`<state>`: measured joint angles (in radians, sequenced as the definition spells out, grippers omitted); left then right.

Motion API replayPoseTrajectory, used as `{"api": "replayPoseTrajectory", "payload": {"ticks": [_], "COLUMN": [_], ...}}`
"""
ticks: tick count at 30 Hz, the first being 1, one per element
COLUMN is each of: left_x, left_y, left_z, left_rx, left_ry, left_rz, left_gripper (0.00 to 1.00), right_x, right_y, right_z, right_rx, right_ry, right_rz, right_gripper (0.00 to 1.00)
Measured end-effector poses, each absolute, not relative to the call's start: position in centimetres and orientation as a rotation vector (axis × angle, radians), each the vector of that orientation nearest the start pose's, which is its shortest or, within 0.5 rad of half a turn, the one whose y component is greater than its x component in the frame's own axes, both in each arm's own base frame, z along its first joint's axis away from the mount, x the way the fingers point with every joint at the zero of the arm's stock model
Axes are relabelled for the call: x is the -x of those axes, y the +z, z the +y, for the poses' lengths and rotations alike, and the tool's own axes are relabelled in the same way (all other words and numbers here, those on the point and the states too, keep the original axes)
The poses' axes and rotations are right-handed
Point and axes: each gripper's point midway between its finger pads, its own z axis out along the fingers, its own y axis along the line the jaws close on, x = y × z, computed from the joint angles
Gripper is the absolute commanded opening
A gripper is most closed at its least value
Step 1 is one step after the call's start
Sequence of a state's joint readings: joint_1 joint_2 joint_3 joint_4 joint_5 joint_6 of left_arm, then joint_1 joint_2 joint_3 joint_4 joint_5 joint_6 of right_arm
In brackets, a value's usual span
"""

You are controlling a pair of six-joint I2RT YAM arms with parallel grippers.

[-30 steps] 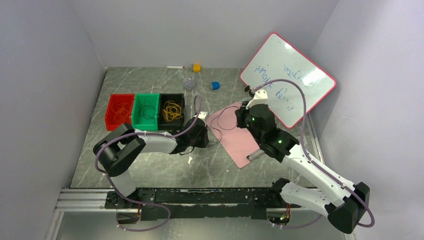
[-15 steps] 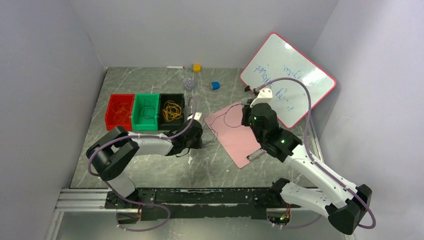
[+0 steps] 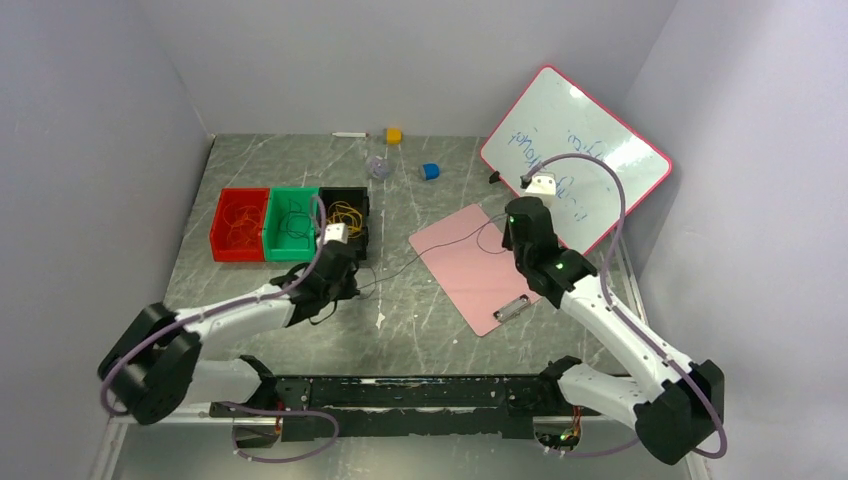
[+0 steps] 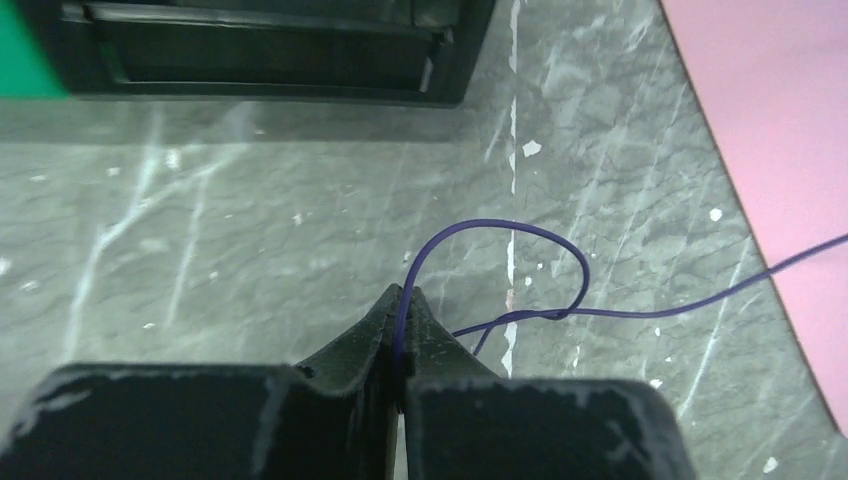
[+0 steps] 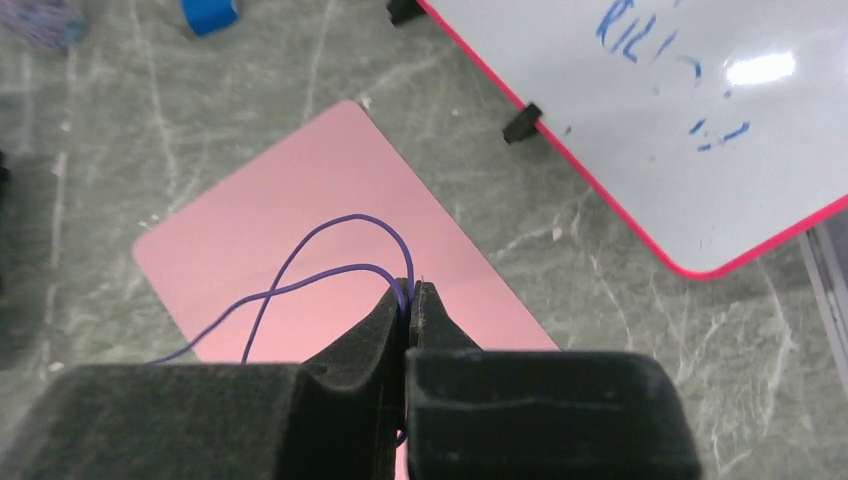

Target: Untangle the cables

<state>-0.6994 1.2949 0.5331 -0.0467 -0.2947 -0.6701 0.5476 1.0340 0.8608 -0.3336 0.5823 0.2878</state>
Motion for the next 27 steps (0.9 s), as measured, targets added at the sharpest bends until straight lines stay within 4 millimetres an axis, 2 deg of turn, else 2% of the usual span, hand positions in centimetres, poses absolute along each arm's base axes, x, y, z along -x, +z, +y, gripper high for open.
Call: {"api": "replayPoseTrajectory", "payload": {"ticks": [4, 6, 9, 12, 14, 17, 19, 23, 27], "left_x": [-25.9, -26.0, -26.3, -26.9, -27.3, -27.7, -27.7, -27.6, -27.9], "left_y": [6.8, 8.6, 11.8, 16.7, 20.5, 25.4, 27.5, 29.2, 28.4], "left_z": [-16.5, -15.5, -14.2, -13.5, -13.2, -12.7, -12.4, -11.9, -11.6], "left_rx": [0.190, 0.229, 0.263, 0.269, 0.266, 0.260, 0.254, 0.238, 0.227], "left_ry": [-0.327, -0.328, -0.331, -0.349, -0.363, -0.375, -0.378, -0.359, -0.304], "left_rz": [2.281, 2.229, 2.147, 2.035, 1.955, 1.857, 1.817, 1.788, 1.817], "left_gripper": [0.07, 0.07, 0.07, 0.07, 0.07, 0.07, 0.07, 0.07, 0.07], "right_x": [-31.8, -31.8, -31.7, -31.7, -31.6, -30.5, -29.8, -29.5, -30.1], "right_y": [18.0, 16.8, 15.3, 13.6, 11.6, 8.5, 6.9, 6.1, 7.4], "right_z": [8.3, 8.8, 10.7, 12.5, 13.3, 13.5, 13.4, 13.9, 15.4], "right_rx": [-0.090, -0.069, -0.015, 0.028, 0.047, 0.055, 0.054, 0.053, 0.075], "right_ry": [-0.052, -0.008, 0.101, 0.185, 0.219, 0.236, 0.239, 0.272, 0.368], "right_rz": [2.072, 2.102, 2.141, 2.190, 2.236, 2.308, 2.352, 2.367, 2.313], "right_gripper": [0.01, 0.02, 0.03, 0.04, 0.05, 0.05, 0.04, 0.01, 0.00]}}
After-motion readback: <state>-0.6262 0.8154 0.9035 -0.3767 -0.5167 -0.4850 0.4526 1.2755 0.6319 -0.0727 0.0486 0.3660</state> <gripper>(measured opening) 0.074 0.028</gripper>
